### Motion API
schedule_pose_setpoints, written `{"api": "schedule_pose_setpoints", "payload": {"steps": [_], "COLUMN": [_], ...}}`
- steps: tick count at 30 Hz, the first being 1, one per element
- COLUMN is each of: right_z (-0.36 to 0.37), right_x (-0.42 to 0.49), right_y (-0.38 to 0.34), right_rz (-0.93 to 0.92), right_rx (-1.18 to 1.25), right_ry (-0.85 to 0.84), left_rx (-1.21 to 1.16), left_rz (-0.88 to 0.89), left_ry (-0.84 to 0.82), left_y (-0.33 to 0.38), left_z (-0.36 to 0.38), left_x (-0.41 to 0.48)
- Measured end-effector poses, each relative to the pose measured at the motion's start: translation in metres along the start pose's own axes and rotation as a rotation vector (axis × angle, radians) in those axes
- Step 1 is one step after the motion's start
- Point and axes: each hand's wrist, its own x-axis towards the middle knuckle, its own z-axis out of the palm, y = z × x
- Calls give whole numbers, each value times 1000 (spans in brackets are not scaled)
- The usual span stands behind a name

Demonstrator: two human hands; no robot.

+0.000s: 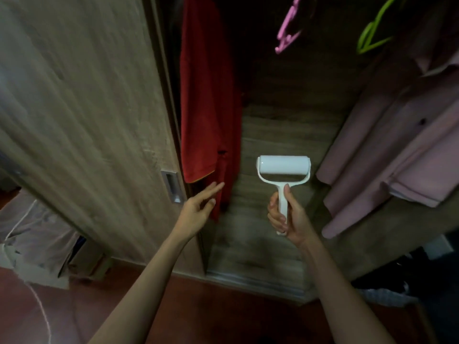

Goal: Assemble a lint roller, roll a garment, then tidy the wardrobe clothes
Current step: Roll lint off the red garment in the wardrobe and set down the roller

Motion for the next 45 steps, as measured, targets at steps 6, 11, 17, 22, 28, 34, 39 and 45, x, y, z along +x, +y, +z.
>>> {"api": "schedule_pose_setpoints", "payload": {"steps": [6, 11, 17, 22, 28, 34, 39, 45], "right_z": [-41, -79, -117, -143, -164, -186, -205, -212], "right_x": [-90, -201, -369, -527, -704, -813, -850, -861], "right_y": [-13, -19, -12, 8, 54, 102, 139, 144], "right_rz": [-131, -248, -345, -371, -324, -355, -312, -164], "right_rx": [57, 104, 133, 220, 265, 486, 545, 391], "right_ry": [213, 399, 547, 719, 845, 1091, 1130, 1347], "left_rx": [-69, -69, -90, -152, -166, 53, 408, 653], "left_rz": [4, 78, 159, 180, 120, 119, 312, 450], "left_ry": [-94, -207, -412, -598, -897, -1079, -1174, -1099], "left_y": [29, 76, 127, 167, 187, 189, 152, 129], "left_z": [68, 144, 270, 399, 544, 630, 674, 686], "left_x": [-10, -33, -101, -196, -333, -426, -452, -472]}}
